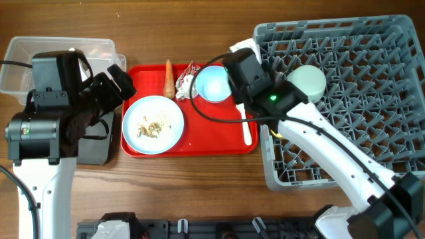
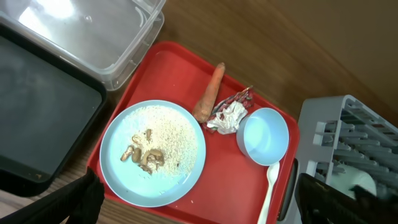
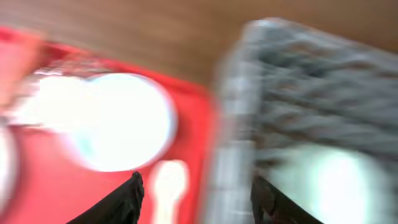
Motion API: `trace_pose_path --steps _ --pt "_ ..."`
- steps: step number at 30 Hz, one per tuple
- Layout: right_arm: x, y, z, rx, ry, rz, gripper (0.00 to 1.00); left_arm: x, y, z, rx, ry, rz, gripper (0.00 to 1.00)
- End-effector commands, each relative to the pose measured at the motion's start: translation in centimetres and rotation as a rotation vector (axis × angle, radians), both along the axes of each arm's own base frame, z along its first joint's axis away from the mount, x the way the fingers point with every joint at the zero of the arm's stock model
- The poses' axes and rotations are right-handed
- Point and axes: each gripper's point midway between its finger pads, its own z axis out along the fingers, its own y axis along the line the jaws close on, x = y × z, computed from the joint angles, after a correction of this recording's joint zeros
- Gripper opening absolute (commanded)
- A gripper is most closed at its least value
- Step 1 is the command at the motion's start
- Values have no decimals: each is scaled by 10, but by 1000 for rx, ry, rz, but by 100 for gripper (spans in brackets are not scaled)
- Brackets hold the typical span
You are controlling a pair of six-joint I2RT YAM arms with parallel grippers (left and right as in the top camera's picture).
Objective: Sort waste into correct bins and load items into the dishwasher rack
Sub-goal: 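Grasp the light-blue bowl on the tray with the right gripper, then place the light-blue bowl upside down in the rack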
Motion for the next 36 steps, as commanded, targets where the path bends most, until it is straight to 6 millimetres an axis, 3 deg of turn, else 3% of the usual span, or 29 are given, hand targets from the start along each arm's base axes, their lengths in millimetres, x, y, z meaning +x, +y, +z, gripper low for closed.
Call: trace_pose_path --steps 1,4,10,11,12,16,17,20,23,25,26,28,30,31,34,36 --pt "-13 62 -46 360 257 -13 58 1 3 1 2 -3 18 100" --pt "9 52 -86 380 278 -205 58 1 3 1 2 -3 18 100" --pt "37 28 -146 372 334 -325 54 1 3 1 2 -3 18 100" --pt "38 25 -151 372 345 -334 52 1 3 1 2 -3 18 100" --pt "37 24 -156 383 372 -328 40 1 3 1 2 -2 18 100" --pt "33 31 -159 409 405 -307 9 1 3 1 2 -3 18 100" --pt "33 32 -159 409 405 -306 4 1 3 1 2 -3 18 100" --pt "34 23 -153 393 385 -333 4 1 3 1 2 -3 18 100" --pt "40 -9 -108 333 253 -422 4 1 3 1 2 -3 18 100" --pt "44 -25 -63 311 132 -413 4 1 3 1 2 -2 18 100" --pt "44 -32 -27 293 44 -363 4 1 3 1 2 -2 18 100" --pt "39 -57 26 220 -109 -364 4 1 3 1 2 -2 18 100" --pt "27 -108 74 73 -288 -505 4 1 3 1 2 -3 18 100" --pt "13 -148 102 -52 -402 -645 4 1 3 1 2 -3 18 100" --pt "-17 -217 138 -380 -523 -878 5 1 3 1 2 -3 18 100" --pt "-21 -245 133 -499 -486 -938 4 1 3 1 2 -2 18 100"
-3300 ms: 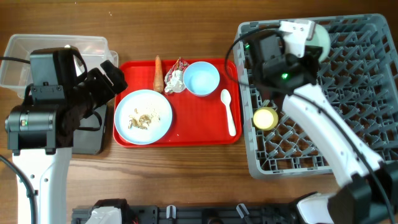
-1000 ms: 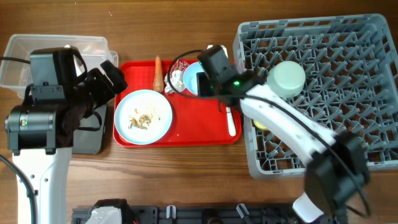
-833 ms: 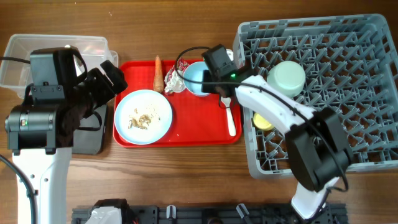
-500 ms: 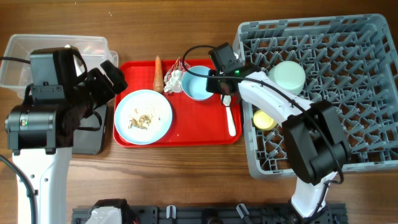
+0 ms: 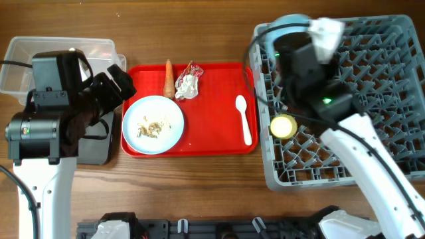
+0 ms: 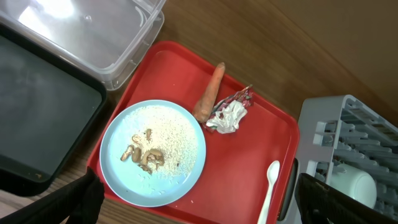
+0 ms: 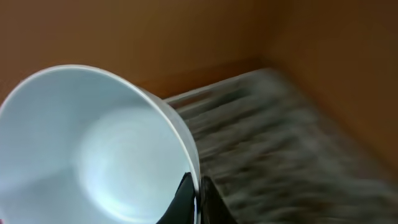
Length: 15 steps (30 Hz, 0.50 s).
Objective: Sort waste into correct bins and load items into the dishwasher rack
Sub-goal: 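Place the light-blue bowl upside down in the rack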
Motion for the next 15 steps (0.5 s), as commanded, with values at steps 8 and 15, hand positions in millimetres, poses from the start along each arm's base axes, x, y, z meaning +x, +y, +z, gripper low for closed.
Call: trace_pose_path --steps 8,15 --pt "-19 -155 -46 -407 339 -508 4 1 3 1 2 -4 18 100" --pt "-7 -179 -109 -369 524 -491 4 1 3 1 2 -3 18 100"
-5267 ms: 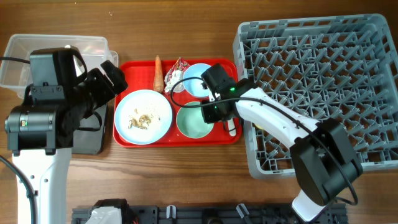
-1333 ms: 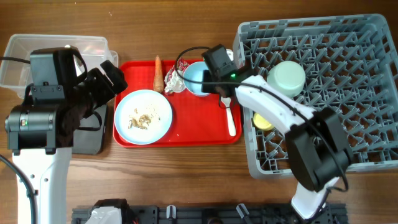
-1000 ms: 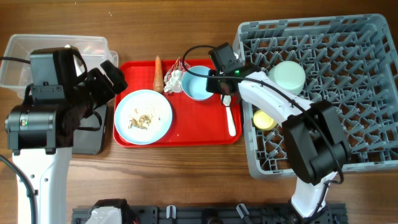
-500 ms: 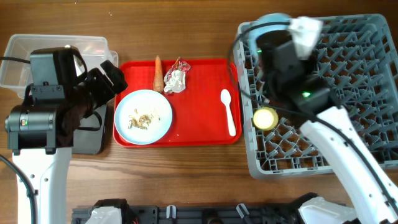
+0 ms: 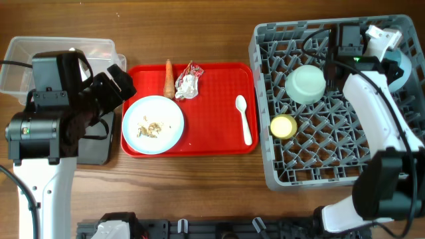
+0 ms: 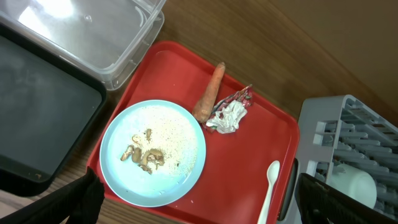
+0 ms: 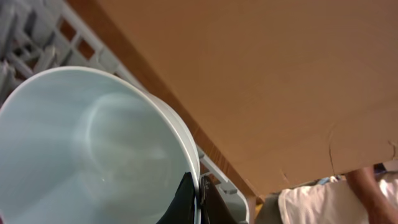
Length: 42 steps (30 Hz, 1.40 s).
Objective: Sort waste into correct bins and load items into the dishwasher rack
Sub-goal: 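Place the light-blue bowl upside down in the rack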
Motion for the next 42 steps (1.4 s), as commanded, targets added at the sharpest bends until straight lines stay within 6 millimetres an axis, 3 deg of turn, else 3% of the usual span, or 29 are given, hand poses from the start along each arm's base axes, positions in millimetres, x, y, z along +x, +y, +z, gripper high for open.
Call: trace_pose_path --steps 1,7,12,17,21,27,34,38,42 --pt "8 4 -30 55 78 35 4 1 3 1 2 -3 18 100" --pt "11 -4 -41 -14 169 11 4 1 3 1 2 -3 18 100" --pt "17 7 -51 33 192 62 4 1 3 1 2 -3 18 100" --pt "11 -4 -25 -117 231 1 4 1 3 1 2 -4 18 100" --pt "10 -6 -26 -109 246 2 5 1 3 1 2 -4 18 100" --pt "25 24 -48 -16 263 125 4 1 3 1 2 -3 18 100" --pt "24 37 -63 16 300 174 6 1 3 1 2 -4 18 100" --pt "29 59 -56 13 285 232 26 1 3 1 2 -4 18 100" --pt "40 92 -24 8 188 317 50 1 3 1 2 -4 18 100"
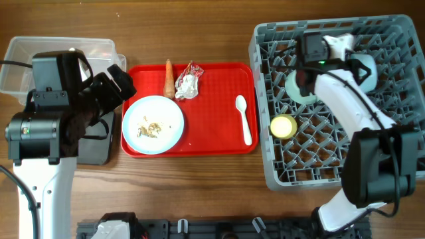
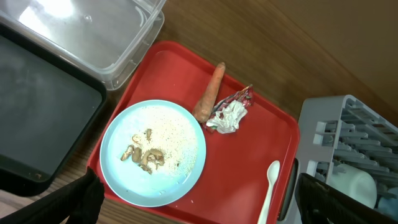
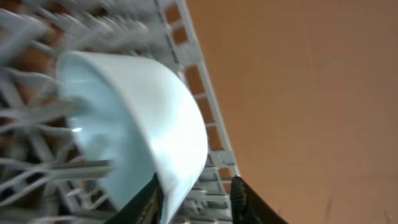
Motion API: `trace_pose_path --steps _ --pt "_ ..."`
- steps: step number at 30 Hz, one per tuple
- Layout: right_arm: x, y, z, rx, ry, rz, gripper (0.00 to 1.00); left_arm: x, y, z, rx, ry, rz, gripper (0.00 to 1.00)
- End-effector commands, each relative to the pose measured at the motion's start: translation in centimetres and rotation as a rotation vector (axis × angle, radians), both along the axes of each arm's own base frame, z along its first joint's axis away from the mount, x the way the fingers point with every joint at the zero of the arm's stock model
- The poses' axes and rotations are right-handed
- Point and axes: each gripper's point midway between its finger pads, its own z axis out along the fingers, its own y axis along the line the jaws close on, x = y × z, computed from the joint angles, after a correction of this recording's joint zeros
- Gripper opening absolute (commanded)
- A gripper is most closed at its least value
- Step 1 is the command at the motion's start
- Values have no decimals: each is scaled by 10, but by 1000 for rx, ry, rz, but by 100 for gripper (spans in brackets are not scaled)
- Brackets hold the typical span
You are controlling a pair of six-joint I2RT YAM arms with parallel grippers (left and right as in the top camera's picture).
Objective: Sort waste into correct bins and load items into the dishwasher rack
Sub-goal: 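Place the light-blue bowl upside down in the rack, then grasp the white spoon on the tray with the right gripper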
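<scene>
The light blue bowl (image 3: 143, 124) stands on edge among the tines at the back of the grey dishwasher rack (image 1: 372, 153). My right gripper (image 3: 196, 196) is open around its rim, one finger beside the bowl wall, the other well apart. Overhead, the bowl (image 1: 366, 72) shows just past the right wrist. On the red tray (image 1: 212, 143) lie a plate with food scraps (image 1: 153, 124), a carrot (image 1: 169, 78), a crumpled wrapper (image 1: 187, 81) and a white spoon (image 1: 244, 119). My left gripper (image 2: 199, 208) hangs open high above the tray, holding nothing.
A pale green cup (image 1: 299, 87) and a small yellow cup (image 1: 282, 126) sit in the rack's left part. Left of the tray stand a clear plastic bin (image 2: 93, 31) and a black bin (image 2: 43, 118). The rack's rim (image 2: 323, 124) borders the tray's right side.
My right gripper was shut on the bowl's rim near the rack's far right corner. Now the bowl rests on edge among the tines and the jaws stand apart. The left arm has not moved.
My right gripper was open over the blue bowl on the tray. Then the bowl was off the tray, gripped by its rim above the rack's back left, then at the rack's back right. Now it sits in the rack, released. Tray contents and left arm stayed put.
</scene>
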Motion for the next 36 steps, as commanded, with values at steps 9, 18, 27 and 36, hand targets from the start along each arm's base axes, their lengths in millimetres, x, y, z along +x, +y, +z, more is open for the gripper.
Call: trace_pose_path --steps 9,18,27,36 --pt "-12 266 28 865 3 807 56 1 3 1 2 -3 18 100" --pt "-73 336 -89 1211 317 498 47 1 3 1 2 -3 18 100" --pt "-66 299 -151 1078 349 285 52 1 3 1 2 -4 18 100" --pt "-81 312 -172 1162 445 244 4 1 3 1 2 -4 18 100"
